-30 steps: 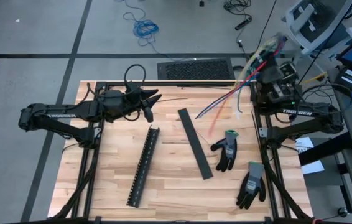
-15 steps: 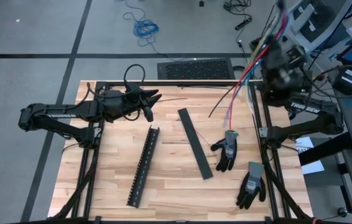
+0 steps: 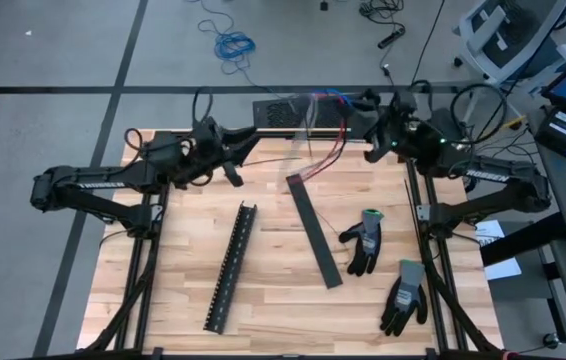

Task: Ziptie cables
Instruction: Wrap the black zip tie on the cables

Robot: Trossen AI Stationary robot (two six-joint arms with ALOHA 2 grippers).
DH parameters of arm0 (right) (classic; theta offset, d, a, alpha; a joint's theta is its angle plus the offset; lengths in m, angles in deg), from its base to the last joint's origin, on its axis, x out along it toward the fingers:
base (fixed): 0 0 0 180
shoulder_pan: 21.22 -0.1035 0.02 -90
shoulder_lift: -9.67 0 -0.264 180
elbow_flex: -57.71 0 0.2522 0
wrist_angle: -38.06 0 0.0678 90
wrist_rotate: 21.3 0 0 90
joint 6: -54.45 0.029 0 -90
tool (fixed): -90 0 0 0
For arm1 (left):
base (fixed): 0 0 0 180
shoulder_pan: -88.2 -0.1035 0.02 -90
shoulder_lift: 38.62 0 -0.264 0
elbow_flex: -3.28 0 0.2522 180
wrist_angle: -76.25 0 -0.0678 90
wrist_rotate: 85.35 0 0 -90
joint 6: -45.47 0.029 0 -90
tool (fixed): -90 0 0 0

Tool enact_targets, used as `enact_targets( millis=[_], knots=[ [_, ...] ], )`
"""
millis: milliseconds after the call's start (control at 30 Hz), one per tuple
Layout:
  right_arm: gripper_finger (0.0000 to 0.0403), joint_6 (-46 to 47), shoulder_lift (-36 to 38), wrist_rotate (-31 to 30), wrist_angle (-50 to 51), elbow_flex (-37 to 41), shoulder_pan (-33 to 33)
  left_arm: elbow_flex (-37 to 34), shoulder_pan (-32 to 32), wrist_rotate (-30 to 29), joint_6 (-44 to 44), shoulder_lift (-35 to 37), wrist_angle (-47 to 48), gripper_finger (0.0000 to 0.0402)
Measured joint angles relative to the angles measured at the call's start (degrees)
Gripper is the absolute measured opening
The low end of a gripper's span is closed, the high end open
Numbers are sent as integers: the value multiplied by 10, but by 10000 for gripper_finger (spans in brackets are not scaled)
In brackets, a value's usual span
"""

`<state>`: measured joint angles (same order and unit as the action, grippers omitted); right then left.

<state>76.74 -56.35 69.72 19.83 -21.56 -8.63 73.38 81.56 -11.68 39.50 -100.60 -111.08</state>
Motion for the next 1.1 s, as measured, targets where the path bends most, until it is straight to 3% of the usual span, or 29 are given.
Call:
enact_targets(
  millis=[267, 467, 767, 1100],
  knots=[
    [0, 10, -19, 1, 5, 0, -1, 10, -10, 13, 1, -34, -63, 117],
    [0, 25, -35, 3, -10, 1, -1, 77, -13, 29, 20, -88, -121, 133],
    [0, 24, -38, 3, -26, 0, 1, 158, -26, 103, 24, -132, -107, 160],
    [0, 21, -40, 4, -22, 0, 4, 163, -43, 110, 6, -136, -117, 180]
  ],
)
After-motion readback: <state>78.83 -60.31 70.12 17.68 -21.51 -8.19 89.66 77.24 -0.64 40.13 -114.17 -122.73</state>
